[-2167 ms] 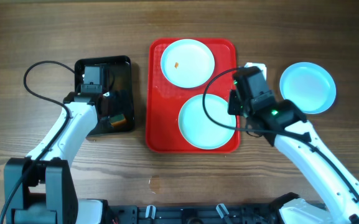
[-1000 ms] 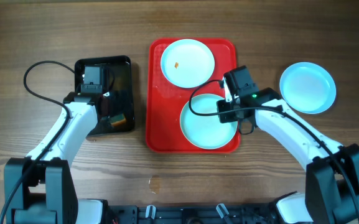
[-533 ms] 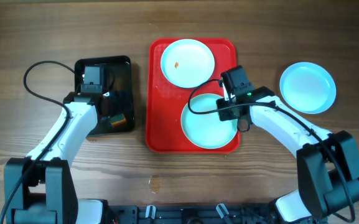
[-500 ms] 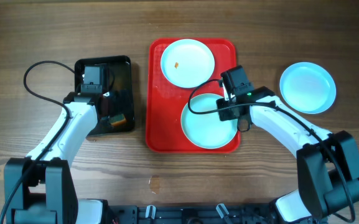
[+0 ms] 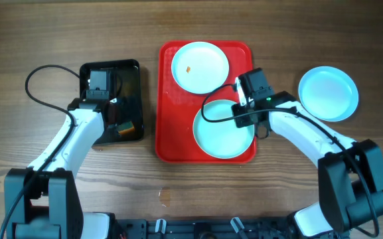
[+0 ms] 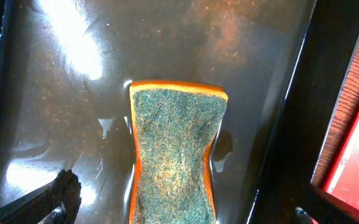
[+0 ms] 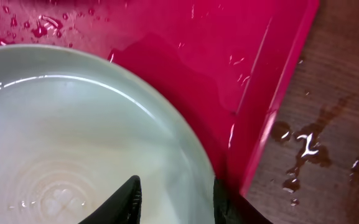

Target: Clean dirty plates on tray and stack at the side

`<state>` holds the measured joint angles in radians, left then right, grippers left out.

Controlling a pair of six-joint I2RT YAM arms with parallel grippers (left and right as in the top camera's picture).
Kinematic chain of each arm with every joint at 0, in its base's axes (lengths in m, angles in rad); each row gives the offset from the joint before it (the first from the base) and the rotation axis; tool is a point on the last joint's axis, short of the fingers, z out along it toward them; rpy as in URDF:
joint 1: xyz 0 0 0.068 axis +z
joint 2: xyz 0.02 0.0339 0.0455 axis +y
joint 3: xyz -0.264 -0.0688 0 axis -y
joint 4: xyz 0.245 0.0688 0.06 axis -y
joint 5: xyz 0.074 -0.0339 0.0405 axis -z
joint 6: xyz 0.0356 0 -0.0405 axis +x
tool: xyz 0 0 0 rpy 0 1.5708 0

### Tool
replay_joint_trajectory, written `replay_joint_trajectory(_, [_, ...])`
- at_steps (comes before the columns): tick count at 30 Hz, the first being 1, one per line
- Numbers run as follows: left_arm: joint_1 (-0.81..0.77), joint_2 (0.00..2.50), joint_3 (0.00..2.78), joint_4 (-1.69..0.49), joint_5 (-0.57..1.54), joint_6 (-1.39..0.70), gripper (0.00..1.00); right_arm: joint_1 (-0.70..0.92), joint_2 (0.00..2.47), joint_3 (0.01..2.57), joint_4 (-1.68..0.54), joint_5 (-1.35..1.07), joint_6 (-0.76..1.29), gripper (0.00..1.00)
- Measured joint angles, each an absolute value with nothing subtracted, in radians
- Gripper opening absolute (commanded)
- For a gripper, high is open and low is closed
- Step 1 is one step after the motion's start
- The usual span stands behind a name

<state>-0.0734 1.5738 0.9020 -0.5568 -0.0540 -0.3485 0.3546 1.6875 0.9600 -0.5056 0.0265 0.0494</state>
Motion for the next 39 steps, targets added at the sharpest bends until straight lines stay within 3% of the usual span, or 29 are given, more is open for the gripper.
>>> replay_joint_trajectory(13, [-0.073, 1.574, 0.902, -0.557, -0.054, -0.348, 1.00, 0.337, 1.710, 0.957, -0.464, 0.022, -0.024, 0.41])
replay_joint_trajectory(15, [-0.073, 1.574, 0.902, -0.557, -0.054, -0.348, 1.00, 0.337, 1.724, 0.956, -0.466, 0.022, -0.011, 0.38])
replay_joint_trajectory(22, [-0.073, 1.574, 0.902, -0.557, -0.054, -0.348, 1.00, 0.337, 1.750, 0.953, -0.532, 0.018, 0.120, 0.06])
replay_joint_trajectory(32, [-0.073, 1.574, 0.902, -0.557, -0.054, -0.348, 1.00, 0.338, 1.720, 0.958, -0.577, -0.026, 0.260, 0.04])
replay_joint_trajectory(39, [-0.073, 1.574, 0.902, -0.557, -0.054, -0.348, 1.00, 0.405, 1.479, 0.968, -0.594, 0.116, 0.257, 0.04])
